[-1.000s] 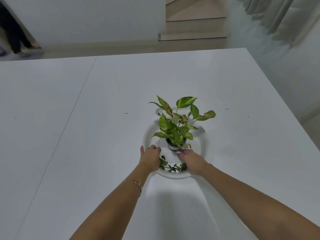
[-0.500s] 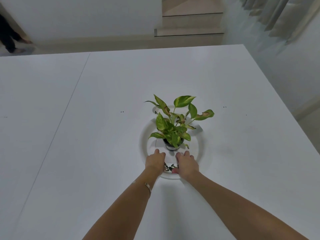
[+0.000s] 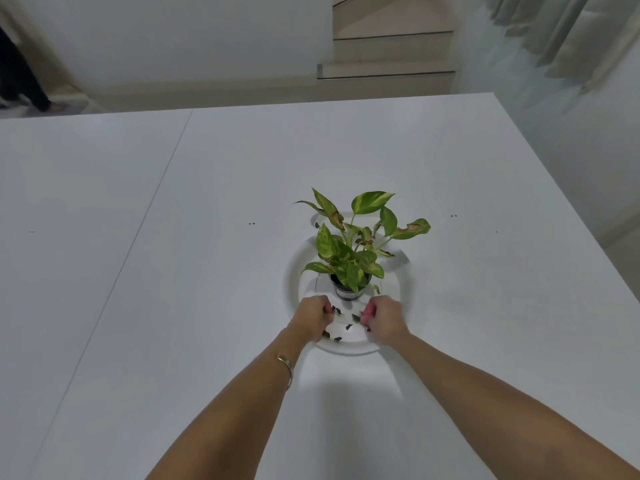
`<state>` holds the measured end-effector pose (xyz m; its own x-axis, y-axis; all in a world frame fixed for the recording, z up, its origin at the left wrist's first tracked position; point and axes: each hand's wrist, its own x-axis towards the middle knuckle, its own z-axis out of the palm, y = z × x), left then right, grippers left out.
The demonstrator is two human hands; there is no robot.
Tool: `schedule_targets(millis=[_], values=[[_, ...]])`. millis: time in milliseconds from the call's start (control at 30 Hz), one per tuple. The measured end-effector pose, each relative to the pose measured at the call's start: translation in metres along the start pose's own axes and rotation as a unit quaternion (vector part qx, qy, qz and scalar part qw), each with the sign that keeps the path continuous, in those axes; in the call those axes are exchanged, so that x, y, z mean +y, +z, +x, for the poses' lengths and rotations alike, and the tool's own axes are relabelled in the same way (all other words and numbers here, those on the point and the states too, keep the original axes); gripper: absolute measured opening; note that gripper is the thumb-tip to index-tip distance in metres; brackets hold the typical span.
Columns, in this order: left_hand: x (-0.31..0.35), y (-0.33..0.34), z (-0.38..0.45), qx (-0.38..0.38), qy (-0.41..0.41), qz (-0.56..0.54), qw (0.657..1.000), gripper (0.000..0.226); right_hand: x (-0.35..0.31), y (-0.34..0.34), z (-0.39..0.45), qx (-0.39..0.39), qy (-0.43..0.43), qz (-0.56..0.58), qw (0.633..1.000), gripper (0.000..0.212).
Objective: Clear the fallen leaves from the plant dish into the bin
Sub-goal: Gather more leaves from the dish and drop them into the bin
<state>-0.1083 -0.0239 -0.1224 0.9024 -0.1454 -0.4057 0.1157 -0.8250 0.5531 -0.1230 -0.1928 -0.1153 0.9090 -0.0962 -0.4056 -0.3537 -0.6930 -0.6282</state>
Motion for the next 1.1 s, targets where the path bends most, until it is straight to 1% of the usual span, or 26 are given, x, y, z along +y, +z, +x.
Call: schedule_targets(millis=[67, 100, 200, 267, 333, 433, 500, 567, 633, 733, 800, 933, 1100], values=[[0.001, -0.008, 0.004, 0.016, -0.038, -0.096, 0.995, 0.011, 0.004, -0.008, 0.006, 0.020, 0.070, 0.107, 0.992, 0.031], [0.001, -0.013, 0.002, 0.021, -0.052, -0.141, 0.989, 0.008, 0.005, -0.012, 0.006, 0.022, 0.092, 0.153, 0.984, 0.032], [-0.001, -0.025, 0.003, 0.005, -0.082, -0.293, 0.953, 0.007, 0.009, -0.018, 0.011, 0.020, 0.128, 0.257, 0.958, 0.026], [0.002, -0.033, -0.011, 0.001, -0.086, -0.357, 0.930, 0.006, 0.009, -0.022, 0.006, 0.002, 0.131, 0.324, 0.937, 0.020], [0.002, -0.040, -0.025, 0.007, -0.082, -0.396, 0.915, 0.008, 0.006, -0.022, 0.003, -0.033, 0.118, 0.391, 0.912, 0.019], [-0.004, -0.044, -0.044, 0.018, -0.083, -0.434, 0.897, 0.014, -0.002, -0.016, 0.000, -0.076, 0.105, 0.441, 0.888, 0.018], [-0.017, -0.045, -0.062, 0.037, -0.089, -0.463, 0.881, 0.012, -0.008, -0.003, -0.004, -0.108, 0.103, 0.449, 0.881, 0.019], [-0.021, -0.048, -0.071, 0.042, -0.087, -0.473, 0.876, 0.011, -0.013, 0.000, -0.004, -0.115, 0.099, 0.463, 0.873, 0.018], [-0.043, -0.048, -0.095, 0.064, -0.097, -0.495, 0.861, 0.010, -0.027, 0.020, -0.015, -0.152, 0.089, 0.447, 0.877, 0.018], [-0.069, -0.051, -0.125, 0.084, -0.113, -0.522, 0.841, 0.007, -0.046, 0.044, -0.028, -0.185, 0.076, 0.427, 0.882, 0.020], [-0.099, -0.056, -0.155, 0.113, -0.126, -0.548, 0.819, 0.006, -0.070, 0.069, -0.043, -0.216, 0.059, 0.406, 0.886, 0.018], [-0.153, -0.067, -0.211, 0.150, -0.137, -0.567, 0.798, 0.006, -0.110, 0.116, -0.070, -0.267, 0.035, 0.382, 0.884, 0.017], [-0.243, -0.082, -0.310, 0.226, -0.170, -0.592, 0.754, 0.007, -0.172, 0.211, -0.133, -0.338, -0.001, 0.322, 0.884, 0.014]])
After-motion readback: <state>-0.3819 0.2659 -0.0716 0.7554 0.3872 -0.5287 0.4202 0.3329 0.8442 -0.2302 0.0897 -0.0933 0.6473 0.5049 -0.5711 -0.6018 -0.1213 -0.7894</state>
